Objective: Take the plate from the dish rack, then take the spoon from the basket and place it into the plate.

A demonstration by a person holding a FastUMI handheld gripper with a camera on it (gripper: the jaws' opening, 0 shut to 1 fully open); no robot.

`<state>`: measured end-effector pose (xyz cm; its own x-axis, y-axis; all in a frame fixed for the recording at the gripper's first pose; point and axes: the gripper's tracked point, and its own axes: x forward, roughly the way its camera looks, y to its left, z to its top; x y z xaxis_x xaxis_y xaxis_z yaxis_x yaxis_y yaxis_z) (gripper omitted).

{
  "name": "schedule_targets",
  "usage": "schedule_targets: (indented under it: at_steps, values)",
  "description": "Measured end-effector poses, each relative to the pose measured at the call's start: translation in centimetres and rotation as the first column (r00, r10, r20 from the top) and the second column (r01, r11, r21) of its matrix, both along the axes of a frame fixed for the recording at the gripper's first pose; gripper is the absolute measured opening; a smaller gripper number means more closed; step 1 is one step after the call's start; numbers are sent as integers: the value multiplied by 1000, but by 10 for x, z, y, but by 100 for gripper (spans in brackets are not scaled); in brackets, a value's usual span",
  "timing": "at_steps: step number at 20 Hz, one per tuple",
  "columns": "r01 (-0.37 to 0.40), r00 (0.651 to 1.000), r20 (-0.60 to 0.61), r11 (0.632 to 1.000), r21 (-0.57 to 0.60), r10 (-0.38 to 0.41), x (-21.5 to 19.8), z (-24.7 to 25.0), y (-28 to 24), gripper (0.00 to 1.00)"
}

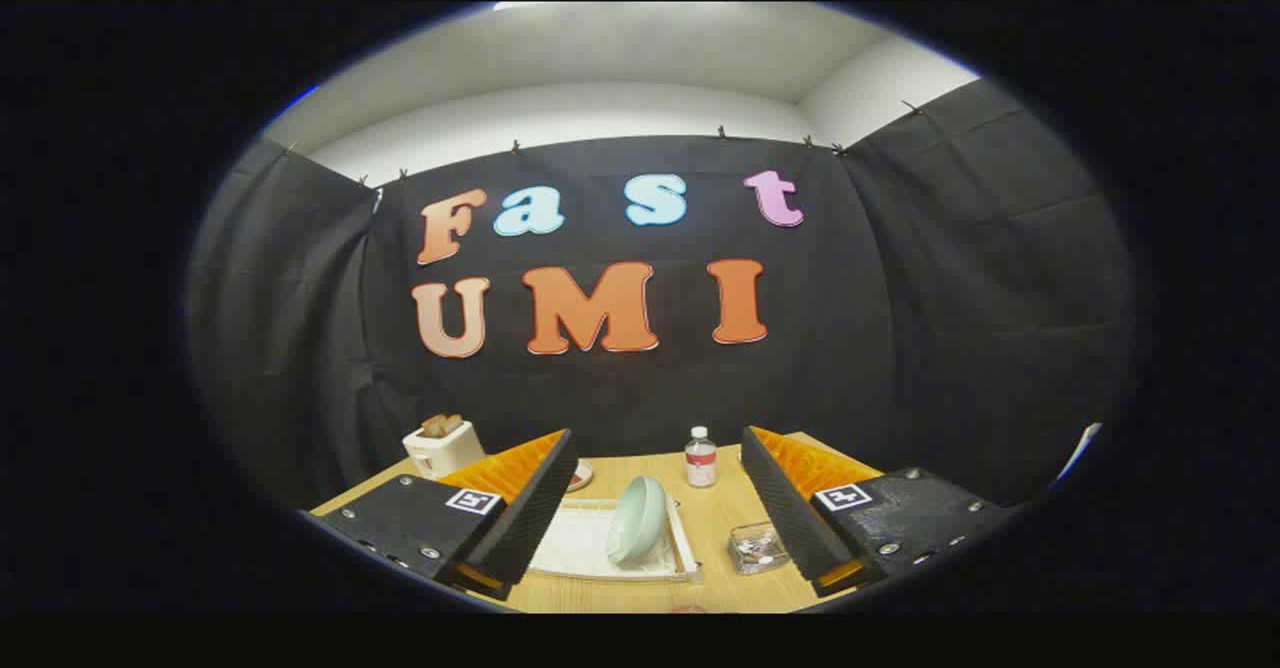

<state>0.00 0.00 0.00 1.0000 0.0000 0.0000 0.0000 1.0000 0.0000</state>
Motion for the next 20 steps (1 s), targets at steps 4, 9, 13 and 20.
schedule_targets:
  at_steps: [4,9,13,20]
  values:
    - [2,1000,-29,1000,30,-1,-3,-4,-5,98]
    - [-14,999,-37,1000,5,14,6,-1,-15,98]
    - [-48,997,-68,999,9,49,12,-8,-11,98]
    - [-39,988,-149,999,1,38,12,-39,-4,98]
